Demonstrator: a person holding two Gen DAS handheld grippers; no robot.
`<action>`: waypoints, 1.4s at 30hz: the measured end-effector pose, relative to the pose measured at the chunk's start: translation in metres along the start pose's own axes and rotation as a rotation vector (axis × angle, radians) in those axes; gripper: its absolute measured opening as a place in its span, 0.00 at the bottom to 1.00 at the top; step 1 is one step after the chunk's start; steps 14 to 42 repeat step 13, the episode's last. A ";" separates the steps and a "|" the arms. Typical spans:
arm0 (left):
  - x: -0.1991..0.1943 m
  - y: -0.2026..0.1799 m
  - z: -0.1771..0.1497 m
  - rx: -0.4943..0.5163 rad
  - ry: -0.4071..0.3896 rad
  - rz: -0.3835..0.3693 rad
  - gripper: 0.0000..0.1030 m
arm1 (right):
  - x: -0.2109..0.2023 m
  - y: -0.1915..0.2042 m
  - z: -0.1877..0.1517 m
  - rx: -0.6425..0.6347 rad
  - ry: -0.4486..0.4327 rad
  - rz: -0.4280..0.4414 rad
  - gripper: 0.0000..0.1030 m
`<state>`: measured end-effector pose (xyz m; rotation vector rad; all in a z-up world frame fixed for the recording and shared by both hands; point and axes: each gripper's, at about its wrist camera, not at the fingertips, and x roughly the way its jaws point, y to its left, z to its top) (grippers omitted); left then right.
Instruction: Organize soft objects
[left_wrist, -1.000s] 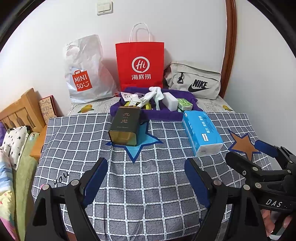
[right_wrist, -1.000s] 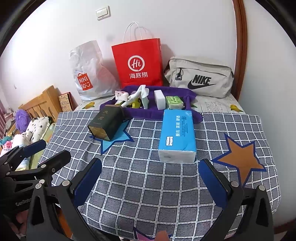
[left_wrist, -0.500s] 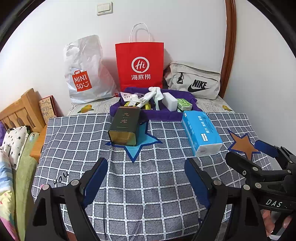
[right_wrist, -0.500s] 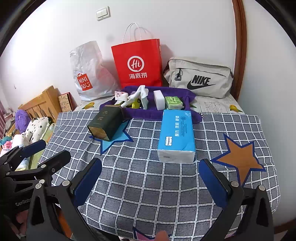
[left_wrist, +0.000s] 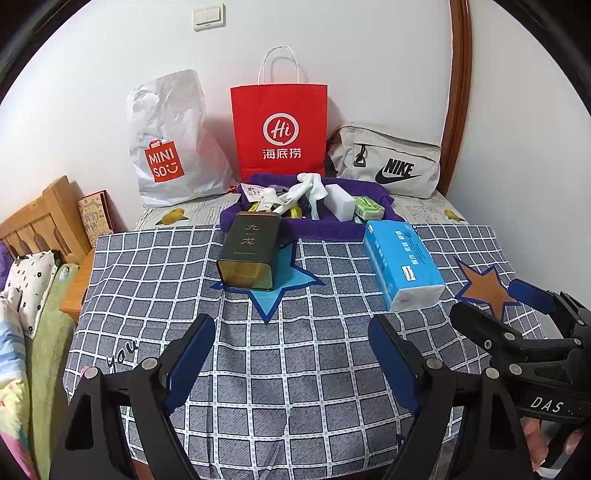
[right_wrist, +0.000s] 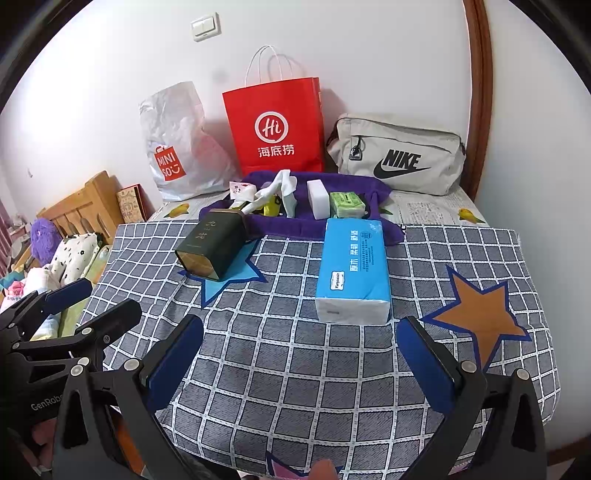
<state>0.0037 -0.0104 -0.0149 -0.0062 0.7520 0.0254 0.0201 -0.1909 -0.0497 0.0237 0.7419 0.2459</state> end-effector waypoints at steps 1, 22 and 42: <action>0.000 0.000 0.000 0.001 0.002 -0.002 0.82 | 0.000 0.000 0.000 0.001 0.001 0.001 1.00; 0.001 0.000 0.000 0.006 0.002 -0.001 0.82 | 0.001 0.000 0.000 0.002 0.002 0.002 1.00; 0.001 0.000 0.000 0.006 0.002 -0.001 0.82 | 0.001 0.000 0.000 0.002 0.002 0.002 1.00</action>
